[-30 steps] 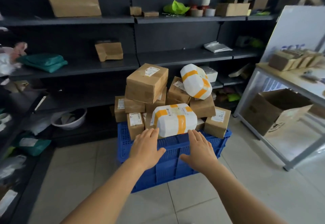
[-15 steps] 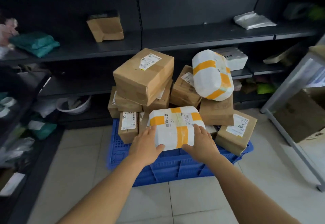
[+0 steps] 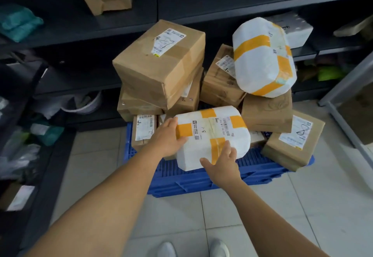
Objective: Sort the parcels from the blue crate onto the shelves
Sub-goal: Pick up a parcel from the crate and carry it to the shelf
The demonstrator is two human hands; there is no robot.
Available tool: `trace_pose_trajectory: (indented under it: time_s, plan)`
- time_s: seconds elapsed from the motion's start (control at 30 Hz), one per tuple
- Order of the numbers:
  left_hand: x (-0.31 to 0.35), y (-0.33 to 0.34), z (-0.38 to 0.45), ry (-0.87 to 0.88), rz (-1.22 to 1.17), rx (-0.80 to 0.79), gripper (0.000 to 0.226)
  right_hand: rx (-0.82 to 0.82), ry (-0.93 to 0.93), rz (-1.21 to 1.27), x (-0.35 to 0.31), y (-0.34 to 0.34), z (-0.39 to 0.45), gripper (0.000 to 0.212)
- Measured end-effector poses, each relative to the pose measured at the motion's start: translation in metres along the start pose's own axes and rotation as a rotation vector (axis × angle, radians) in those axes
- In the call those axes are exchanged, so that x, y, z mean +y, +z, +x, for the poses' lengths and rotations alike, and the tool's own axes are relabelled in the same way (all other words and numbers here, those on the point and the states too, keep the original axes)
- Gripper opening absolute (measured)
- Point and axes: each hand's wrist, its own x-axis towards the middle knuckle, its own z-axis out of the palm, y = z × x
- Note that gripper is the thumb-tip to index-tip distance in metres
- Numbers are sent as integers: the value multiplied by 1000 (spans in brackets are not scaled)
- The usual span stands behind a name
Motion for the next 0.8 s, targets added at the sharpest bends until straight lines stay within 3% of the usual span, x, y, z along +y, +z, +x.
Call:
trace_pose_trajectory:
  time_s: [0.43,0.67,0.8]
  plan:
    - [-34,-5,47,97,-100,-146,104,204,235,468,-35,47,1,109]
    - [-41,1,46,123,-208,-182,84,322,260,516,-39,62,-5,116]
    - [-42,6,29,152,-293,-163,84,376,290,489,-31,65,-14,117]
